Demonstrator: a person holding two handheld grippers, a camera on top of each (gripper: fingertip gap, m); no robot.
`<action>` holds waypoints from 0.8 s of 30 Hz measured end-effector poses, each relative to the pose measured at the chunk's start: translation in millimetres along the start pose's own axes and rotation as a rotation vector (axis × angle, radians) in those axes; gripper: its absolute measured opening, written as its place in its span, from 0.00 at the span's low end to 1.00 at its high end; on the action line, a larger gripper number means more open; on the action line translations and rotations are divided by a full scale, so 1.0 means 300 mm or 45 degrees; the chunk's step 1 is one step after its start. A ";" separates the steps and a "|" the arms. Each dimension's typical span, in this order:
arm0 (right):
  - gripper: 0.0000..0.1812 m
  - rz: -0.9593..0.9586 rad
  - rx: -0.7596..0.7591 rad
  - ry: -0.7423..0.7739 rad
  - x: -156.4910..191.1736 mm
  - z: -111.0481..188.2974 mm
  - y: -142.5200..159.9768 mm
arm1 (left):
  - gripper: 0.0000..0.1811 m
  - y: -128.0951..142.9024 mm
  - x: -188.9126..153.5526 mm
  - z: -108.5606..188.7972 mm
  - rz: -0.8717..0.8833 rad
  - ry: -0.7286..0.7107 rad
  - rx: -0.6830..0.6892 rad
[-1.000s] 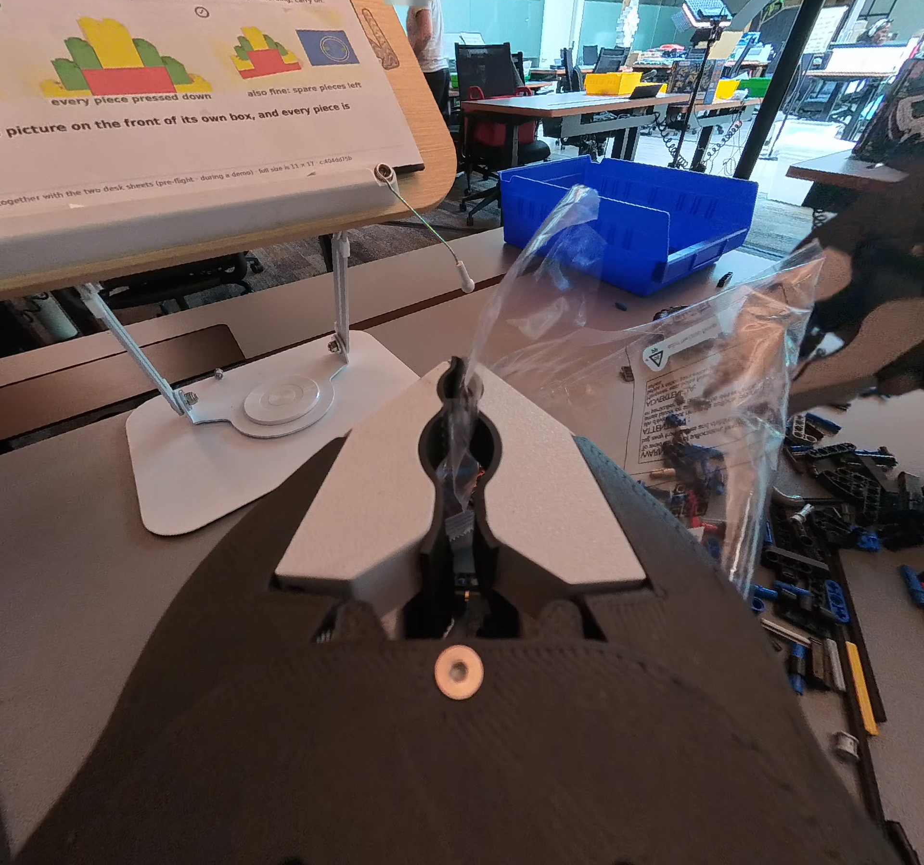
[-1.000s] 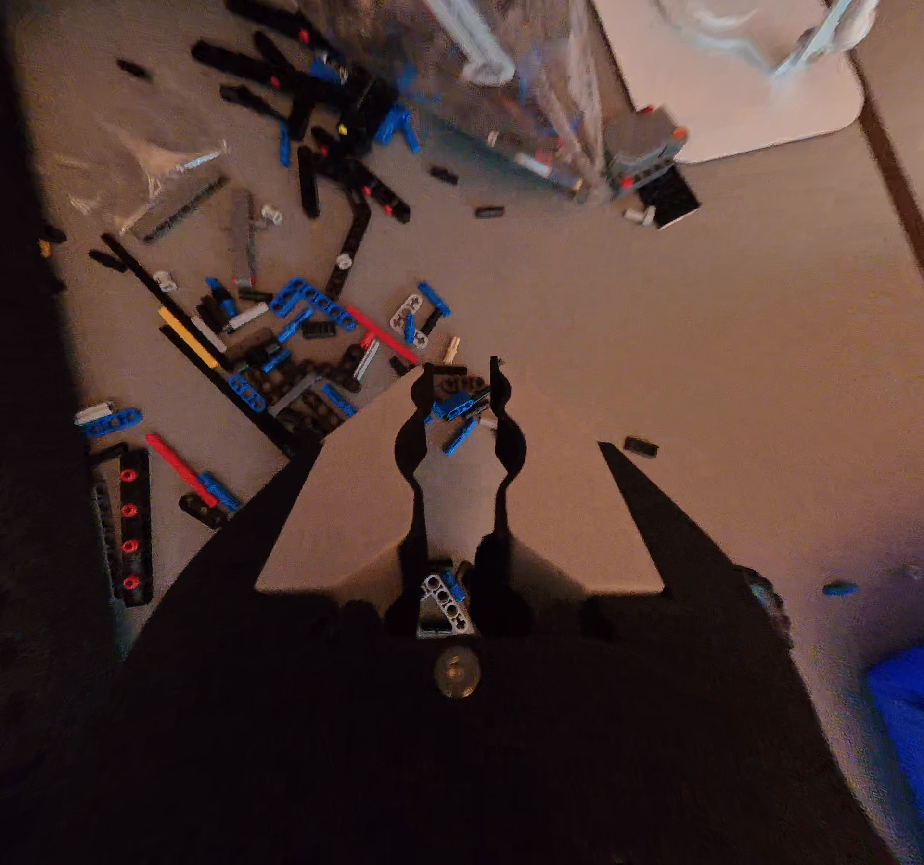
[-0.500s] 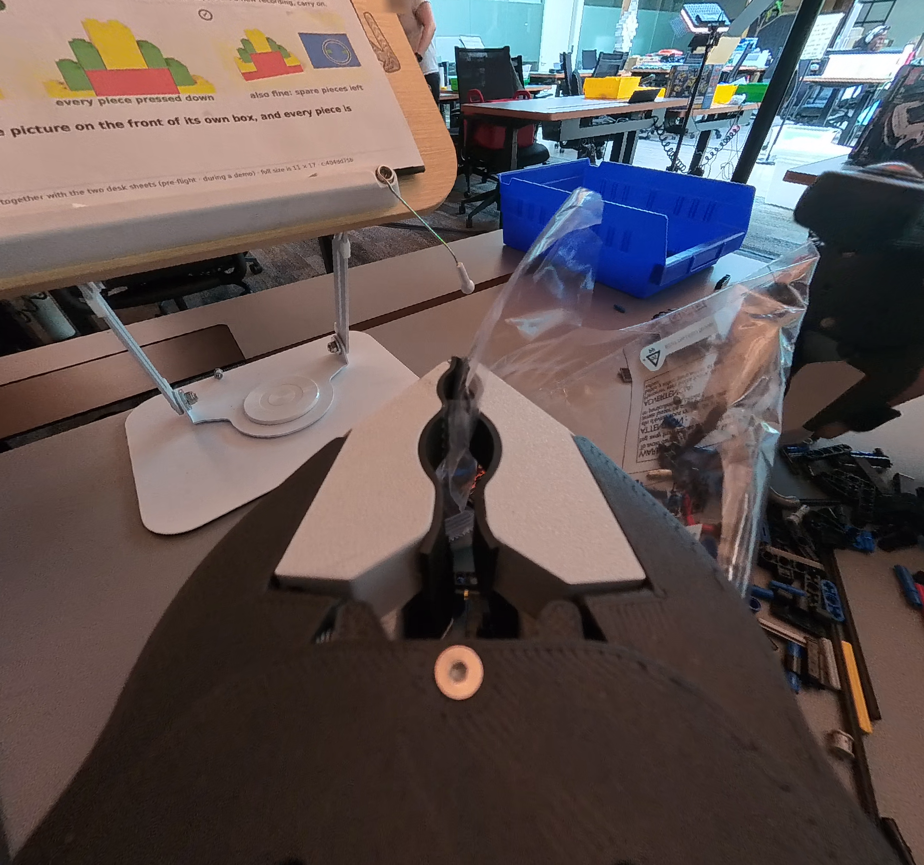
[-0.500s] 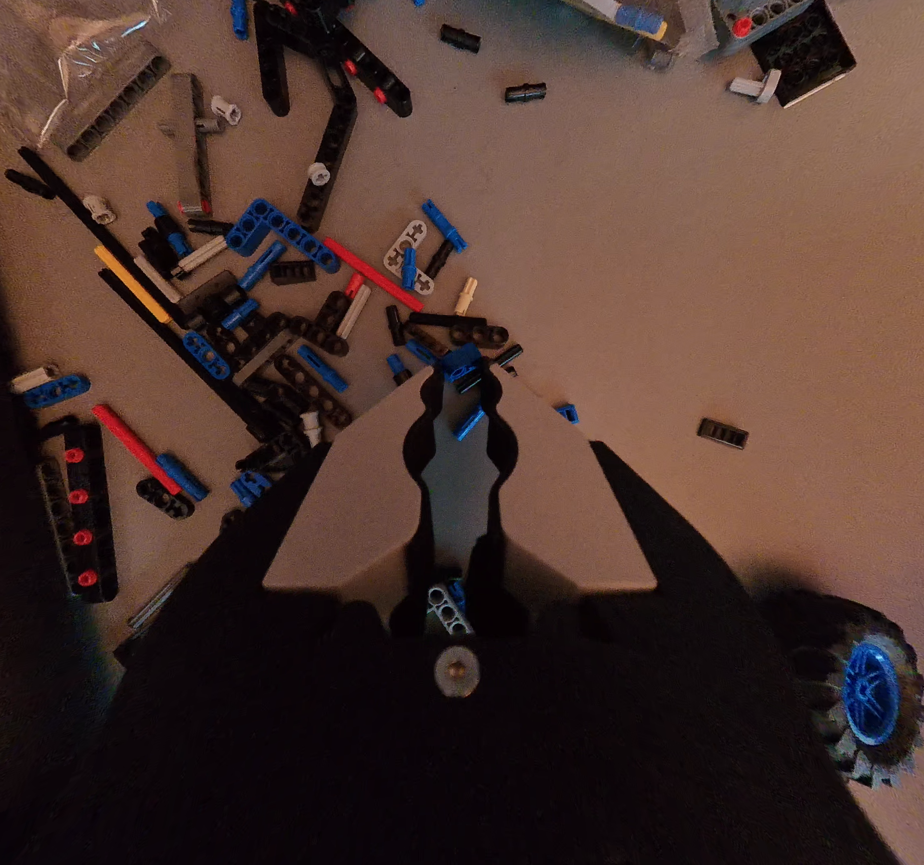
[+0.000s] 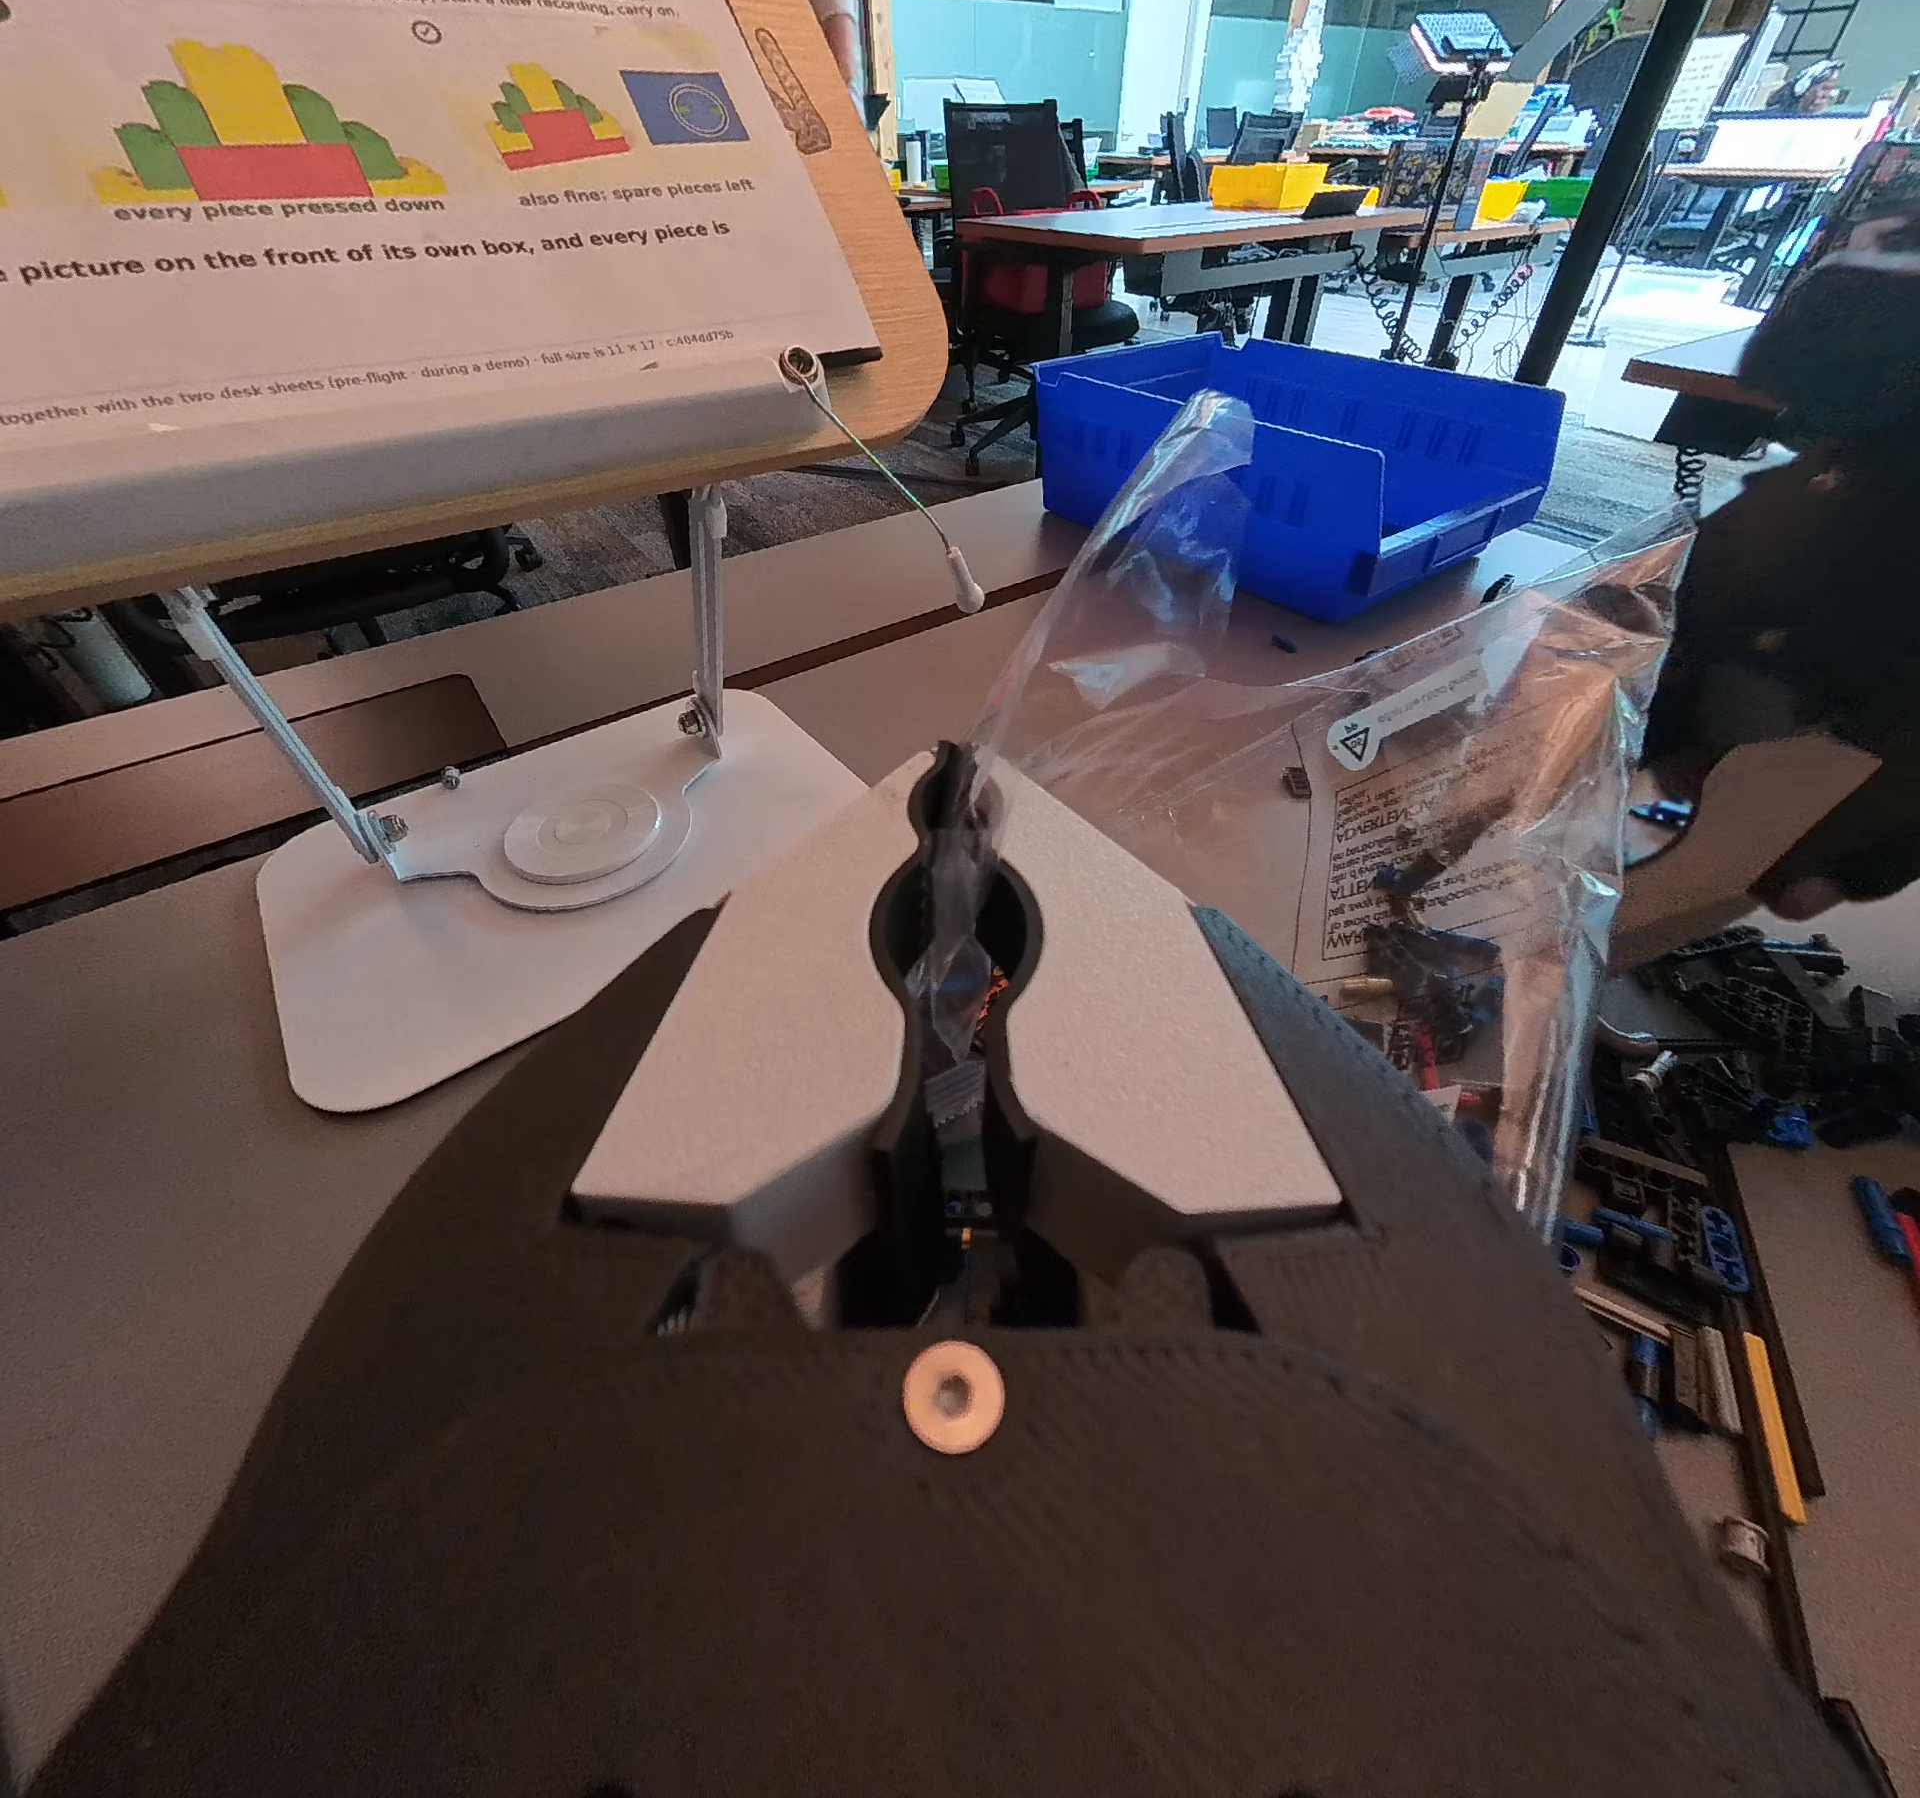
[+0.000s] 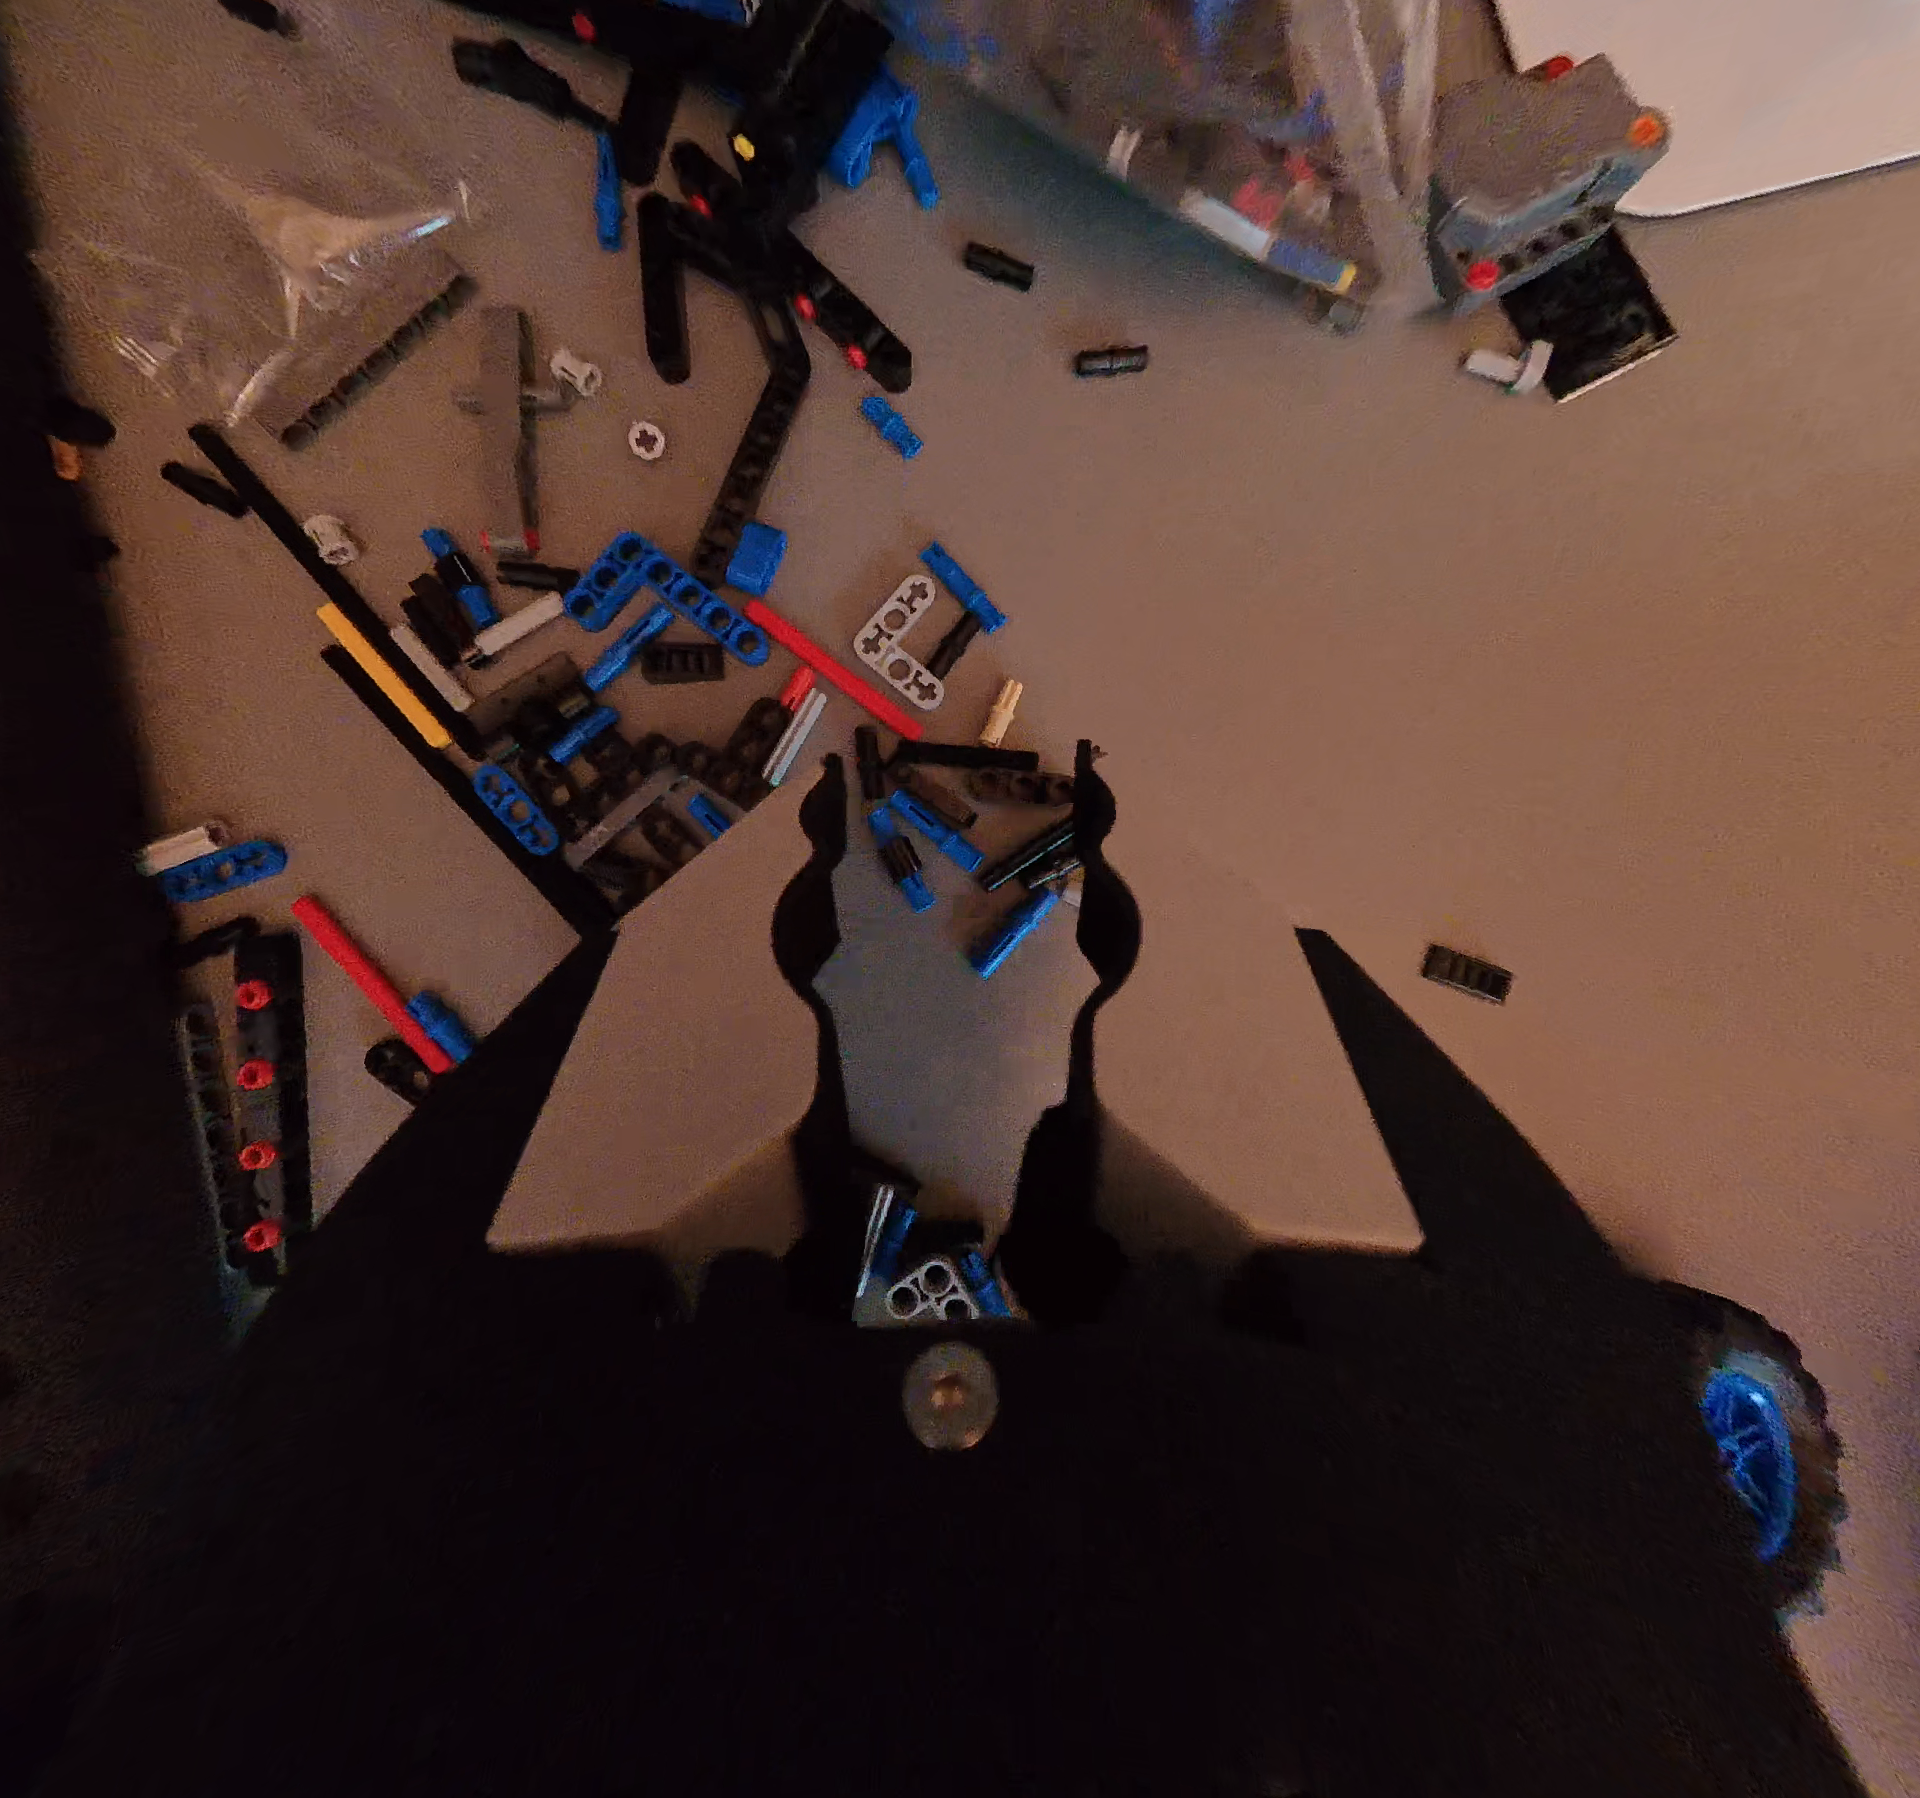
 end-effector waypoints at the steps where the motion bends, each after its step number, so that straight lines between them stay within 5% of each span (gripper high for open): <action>1: 0.26 0.004 0.034 -0.010 -0.001 -0.022 0.008 | 0.00 0.000 0.000 0.000 0.000 0.000 0.000; 4: 0.26 -0.008 0.107 -0.046 -0.009 -0.074 0.030 | 0.00 0.000 0.000 0.000 -0.001 -0.001 0.001; 8: 0.06 -0.019 0.082 -0.077 -0.017 -0.072 0.039 | 0.00 0.001 0.000 0.000 0.000 0.000 0.001; 11: 0.00 -0.034 0.052 -0.097 -0.019 -0.071 0.043 | 0.00 0.001 -0.001 0.000 0.001 0.001 0.001; 22: 0.00 -0.057 -0.100 -0.053 -0.025 -0.020 -0.001 | 0.00 -0.002 -0.002 0.002 0.003 0.006 -0.003; 24: 0.11 -0.093 -0.121 -0.010 -0.050 -0.034 -0.014 | 0.00 -0.003 -0.004 0.001 0.002 0.008 -0.003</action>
Point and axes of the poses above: each gripper's, where its closed fingertips meet, z back along the fingers, y out of its underside, x = y × z across the jaws, the point moved 7 cm from there along z, back along the fingers, and after that the axes turned 2 degrees about -z, right-handed, at the moved point
